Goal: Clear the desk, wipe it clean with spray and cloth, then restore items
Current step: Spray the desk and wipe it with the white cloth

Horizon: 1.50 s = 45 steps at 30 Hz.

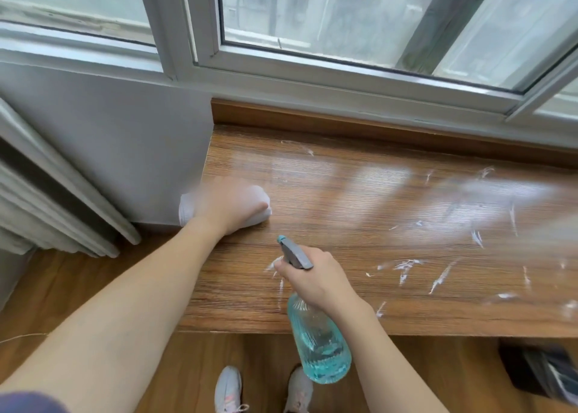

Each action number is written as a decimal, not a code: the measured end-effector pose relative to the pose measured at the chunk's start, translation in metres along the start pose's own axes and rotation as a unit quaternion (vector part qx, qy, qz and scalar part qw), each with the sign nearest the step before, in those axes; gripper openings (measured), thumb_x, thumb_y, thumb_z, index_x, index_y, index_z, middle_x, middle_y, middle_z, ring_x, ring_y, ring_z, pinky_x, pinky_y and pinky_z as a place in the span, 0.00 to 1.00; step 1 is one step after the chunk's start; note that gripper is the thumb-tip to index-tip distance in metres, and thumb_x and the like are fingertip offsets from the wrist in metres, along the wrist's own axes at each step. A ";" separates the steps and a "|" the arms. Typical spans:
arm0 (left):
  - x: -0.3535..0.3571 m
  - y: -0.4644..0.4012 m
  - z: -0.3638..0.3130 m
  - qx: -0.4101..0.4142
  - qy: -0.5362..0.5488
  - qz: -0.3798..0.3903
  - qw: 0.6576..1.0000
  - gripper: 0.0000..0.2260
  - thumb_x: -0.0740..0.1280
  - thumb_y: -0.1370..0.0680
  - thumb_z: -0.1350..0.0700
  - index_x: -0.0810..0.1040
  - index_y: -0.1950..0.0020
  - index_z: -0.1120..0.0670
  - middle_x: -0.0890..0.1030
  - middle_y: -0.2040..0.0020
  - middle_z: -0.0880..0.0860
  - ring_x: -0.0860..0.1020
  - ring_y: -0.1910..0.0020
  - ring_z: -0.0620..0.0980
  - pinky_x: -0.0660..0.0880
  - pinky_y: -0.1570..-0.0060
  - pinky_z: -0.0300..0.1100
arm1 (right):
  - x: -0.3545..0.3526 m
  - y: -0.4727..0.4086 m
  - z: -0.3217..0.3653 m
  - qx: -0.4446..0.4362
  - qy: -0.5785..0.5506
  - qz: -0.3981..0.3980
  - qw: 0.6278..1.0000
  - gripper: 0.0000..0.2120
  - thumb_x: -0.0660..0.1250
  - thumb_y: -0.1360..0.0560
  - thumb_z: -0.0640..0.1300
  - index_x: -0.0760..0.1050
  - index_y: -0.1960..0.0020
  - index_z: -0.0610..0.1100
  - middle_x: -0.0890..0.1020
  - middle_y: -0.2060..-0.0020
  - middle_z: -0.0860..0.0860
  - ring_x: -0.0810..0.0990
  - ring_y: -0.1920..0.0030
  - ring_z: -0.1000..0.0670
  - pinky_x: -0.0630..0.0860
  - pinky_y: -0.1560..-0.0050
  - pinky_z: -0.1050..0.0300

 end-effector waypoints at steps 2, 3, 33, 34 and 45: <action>0.000 0.004 0.001 0.002 0.000 0.016 1.000 0.38 0.43 0.29 0.25 0.70 0.33 0.49 0.75 0.35 0.53 0.72 0.35 0.56 0.68 0.42 0.53 | 0.016 0.013 0.001 -0.001 0.022 0.017 1.000 0.14 0.65 0.22 0.59 0.70 0.62 0.54 0.79 0.62 0.54 0.78 0.58 0.48 0.73 0.58 0.51; 0.000 0.005 0.002 0.004 0.001 0.025 1.000 0.38 0.43 0.29 0.26 0.69 0.32 0.49 0.74 0.34 0.53 0.71 0.35 0.56 0.68 0.42 0.53 | 0.022 0.018 0.000 0.003 0.029 0.016 0.999 0.13 0.65 0.22 0.59 0.71 0.61 0.54 0.80 0.61 0.54 0.79 0.57 0.47 0.74 0.56 0.51; 0.016 0.102 -0.012 0.063 0.033 -0.088 0.994 0.37 0.45 0.26 0.24 0.80 0.54 0.52 0.79 0.60 0.53 0.79 0.60 0.57 0.72 0.59 0.51 | 0.017 0.016 -0.011 0.048 -0.023 -0.055 0.997 0.16 0.62 0.22 0.55 0.67 0.67 0.51 0.76 0.67 0.53 0.76 0.61 0.45 0.68 0.62 0.52; 0.015 0.096 -0.011 0.064 0.032 -0.083 0.994 0.38 0.43 0.26 0.24 0.80 0.54 0.52 0.79 0.59 0.54 0.79 0.60 0.58 0.72 0.58 0.51 | 0.018 0.018 -0.013 0.048 -0.027 -0.052 0.997 0.17 0.62 0.22 0.55 0.67 0.67 0.51 0.76 0.68 0.53 0.75 0.62 0.46 0.68 0.62 0.51; 0.004 0.048 -0.007 0.012 0.004 -0.054 0.998 0.41 0.39 0.30 0.24 0.75 0.38 0.49 0.79 0.43 0.53 0.75 0.40 0.57 0.69 0.48 0.52 | 0.033 0.054 -0.049 0.065 -0.034 -0.040 0.997 0.11 0.64 0.19 0.57 0.71 0.57 0.54 0.76 0.62 0.55 0.77 0.60 0.53 0.73 0.60 0.60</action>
Point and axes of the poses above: each hand's wrist, its own y-axis away from the middle knuckle, its own x-axis out of the palm, z = x × y, the point moved 6 cm from there along -y, towards the middle knuckle
